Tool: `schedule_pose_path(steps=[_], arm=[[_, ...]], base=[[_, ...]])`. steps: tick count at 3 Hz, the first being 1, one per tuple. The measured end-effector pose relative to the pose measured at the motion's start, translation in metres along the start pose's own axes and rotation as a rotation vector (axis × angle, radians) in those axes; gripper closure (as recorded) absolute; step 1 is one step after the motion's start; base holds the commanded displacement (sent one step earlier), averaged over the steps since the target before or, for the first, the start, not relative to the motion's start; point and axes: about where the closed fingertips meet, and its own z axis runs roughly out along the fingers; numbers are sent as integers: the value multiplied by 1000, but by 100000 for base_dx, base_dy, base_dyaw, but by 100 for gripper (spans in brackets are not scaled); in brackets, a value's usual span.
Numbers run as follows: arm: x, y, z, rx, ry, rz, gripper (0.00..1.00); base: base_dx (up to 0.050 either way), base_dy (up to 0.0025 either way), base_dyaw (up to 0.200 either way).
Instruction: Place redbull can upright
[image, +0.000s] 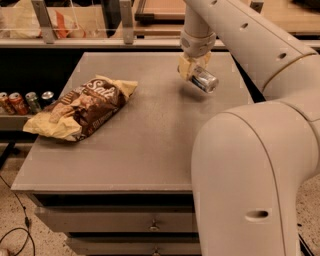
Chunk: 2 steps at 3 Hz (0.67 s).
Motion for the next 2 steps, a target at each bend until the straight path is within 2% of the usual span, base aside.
schedule_pose_path(steps=[1,2], arm=[[0,-2,-24,-63,-122,-43,100],[2,4,-48,-180,-286,-100,100]], base=[[0,0,0],[0,0,0]])
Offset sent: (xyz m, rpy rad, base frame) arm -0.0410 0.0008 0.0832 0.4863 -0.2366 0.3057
